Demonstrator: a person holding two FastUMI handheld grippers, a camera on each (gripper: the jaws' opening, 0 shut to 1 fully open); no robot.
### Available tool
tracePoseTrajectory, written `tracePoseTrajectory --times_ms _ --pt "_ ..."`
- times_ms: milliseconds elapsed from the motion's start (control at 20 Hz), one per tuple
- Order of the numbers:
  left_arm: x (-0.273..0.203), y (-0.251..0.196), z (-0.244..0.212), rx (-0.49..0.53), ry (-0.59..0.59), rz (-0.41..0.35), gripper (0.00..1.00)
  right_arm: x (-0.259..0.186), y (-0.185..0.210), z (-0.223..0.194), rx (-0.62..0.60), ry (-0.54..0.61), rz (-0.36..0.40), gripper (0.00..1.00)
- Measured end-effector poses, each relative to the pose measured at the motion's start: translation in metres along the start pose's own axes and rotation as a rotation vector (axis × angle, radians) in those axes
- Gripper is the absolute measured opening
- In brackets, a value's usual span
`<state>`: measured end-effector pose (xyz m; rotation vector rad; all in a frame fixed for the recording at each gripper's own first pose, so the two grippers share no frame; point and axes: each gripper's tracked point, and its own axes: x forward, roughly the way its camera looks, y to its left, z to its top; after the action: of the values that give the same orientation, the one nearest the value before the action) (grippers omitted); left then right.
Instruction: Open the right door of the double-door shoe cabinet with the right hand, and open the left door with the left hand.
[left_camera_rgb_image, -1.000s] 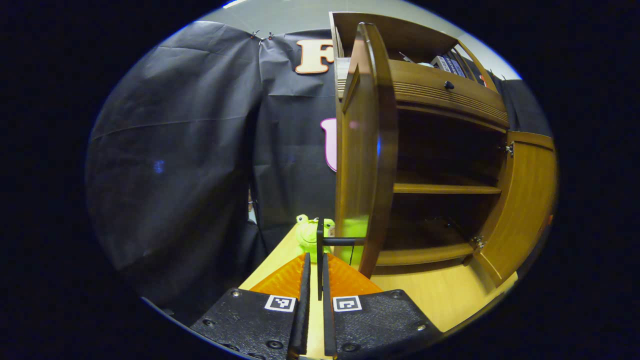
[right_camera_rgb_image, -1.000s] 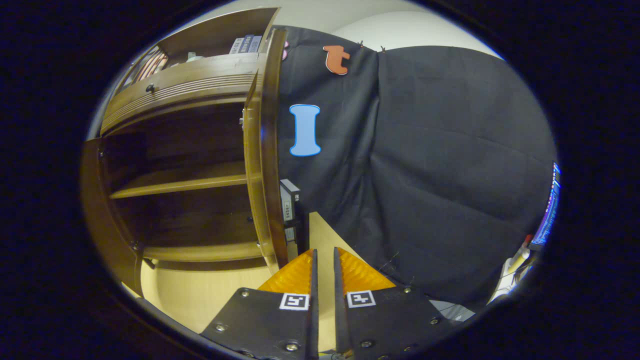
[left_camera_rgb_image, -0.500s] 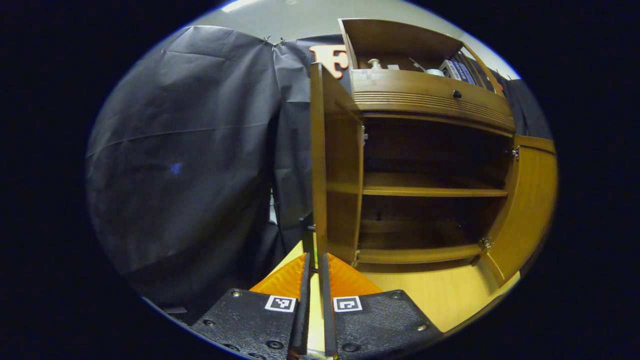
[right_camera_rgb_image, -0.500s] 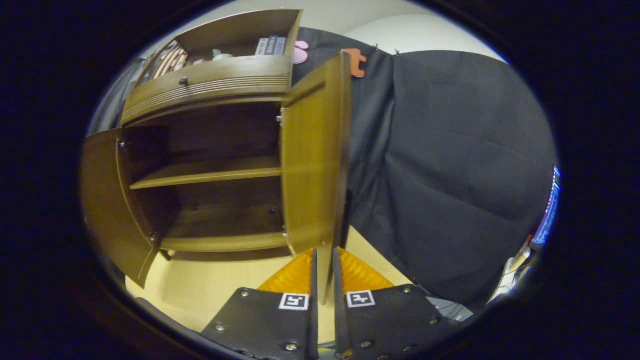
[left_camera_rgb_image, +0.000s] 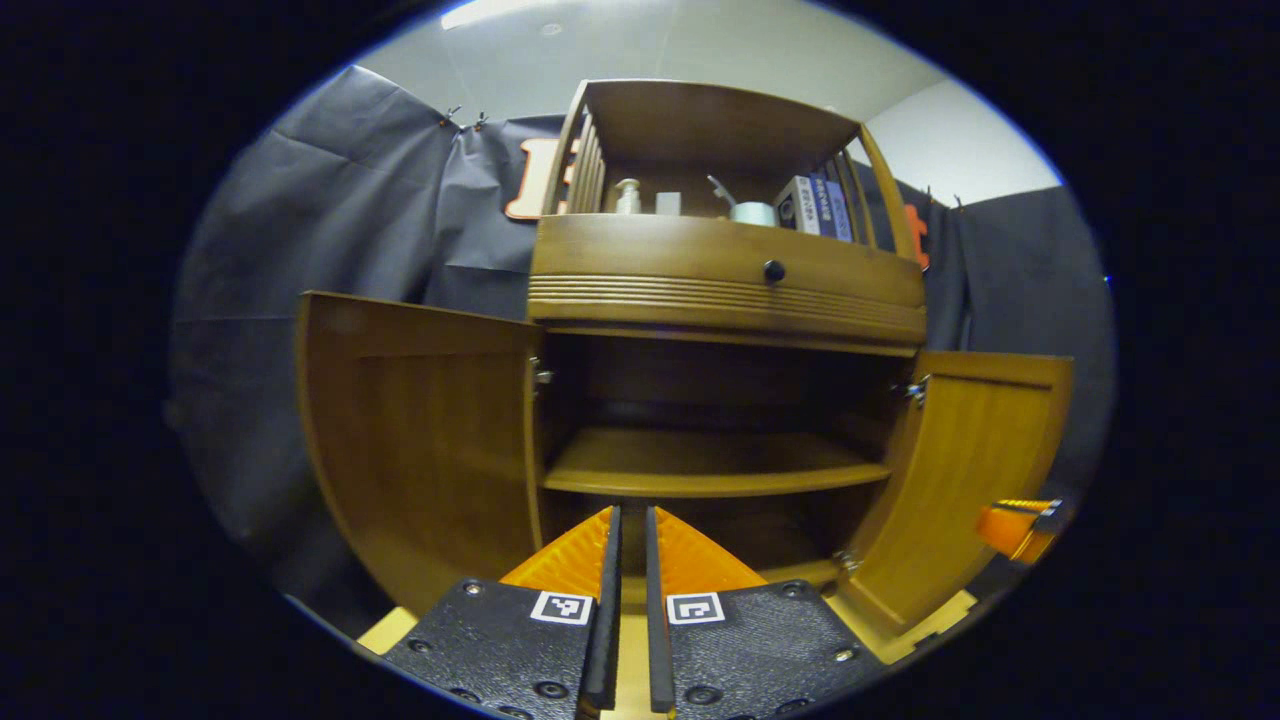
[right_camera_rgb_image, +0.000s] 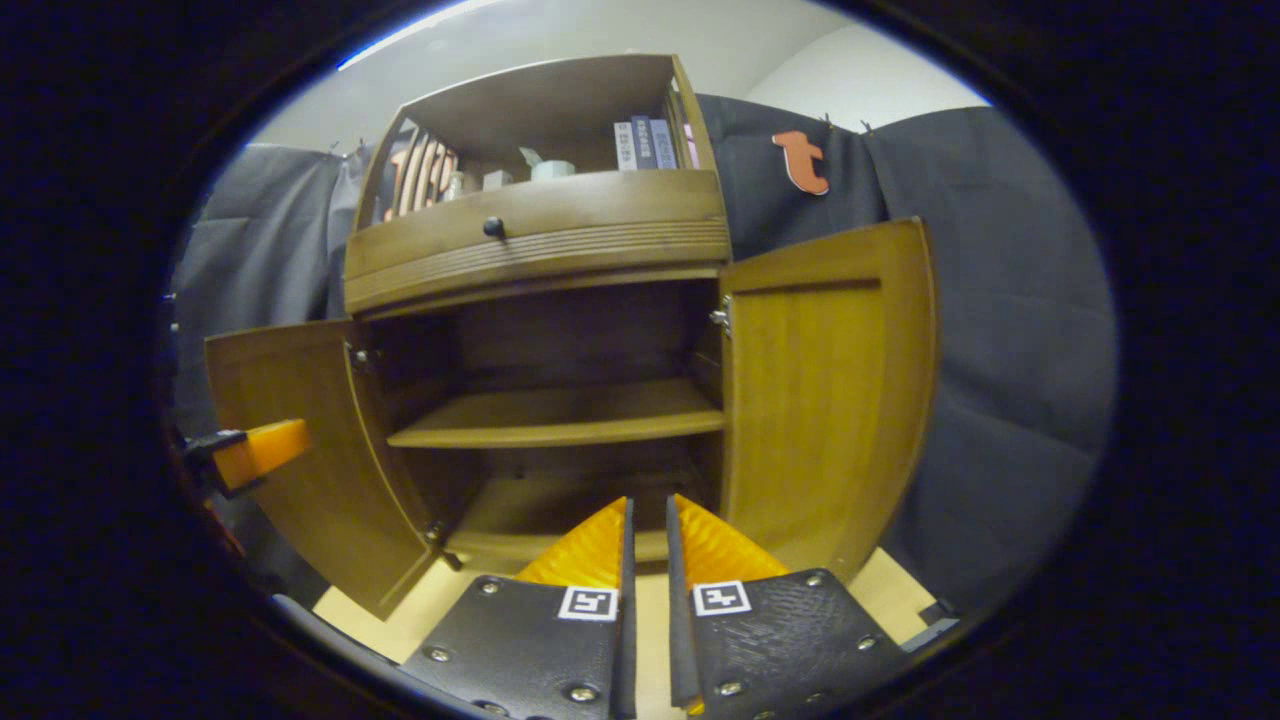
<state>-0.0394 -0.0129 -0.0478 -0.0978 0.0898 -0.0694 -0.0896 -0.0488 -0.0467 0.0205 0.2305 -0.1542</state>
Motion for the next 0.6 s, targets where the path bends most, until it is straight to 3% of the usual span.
tracePoseTrajectory --times_ms 50,100,150,250,350,450,500,550,600 --pt "0.004 -0.01 0.007 -0.012 -0.017 -0.025 0.05 0.003 0.008 0.009 0.018 -0.015 0.019 0.13" --pt "0.008 -0.019 0.015 -0.013 -0.032 -0.042 0.13 0.004 0.015 0.02 0.026 -0.037 0.035 0.13" --pt "0.011 -0.021 0.019 -0.011 -0.041 -0.043 0.05 0.005 0.019 0.029 0.023 -0.056 0.044 0.13" --pt "0.016 -0.035 0.027 -0.012 -0.052 -0.083 0.36 0.005 0.026 0.045 0.006 -0.097 0.059 0.13" --pt "0.018 -0.039 0.03 -0.011 -0.059 -0.089 0.65 0.002 0.032 0.056 -0.011 -0.129 0.076 0.22" --pt "0.019 -0.04 0.032 0.001 -0.068 -0.092 0.91 0.002 0.036 0.066 -0.036 -0.166 0.074 0.58" --pt "0.02 -0.039 0.033 0.007 -0.071 -0.089 0.96 -0.001 0.035 0.07 -0.048 -0.184 0.067 0.76" --pt "0.02 -0.039 0.035 0.014 -0.072 -0.091 0.92 -0.002 0.037 0.074 -0.056 -0.195 0.063 0.94" --pt "0.021 -0.04 0.036 0.021 -0.072 -0.098 0.96 -0.003 0.038 0.076 -0.059 -0.2 0.058 0.89"
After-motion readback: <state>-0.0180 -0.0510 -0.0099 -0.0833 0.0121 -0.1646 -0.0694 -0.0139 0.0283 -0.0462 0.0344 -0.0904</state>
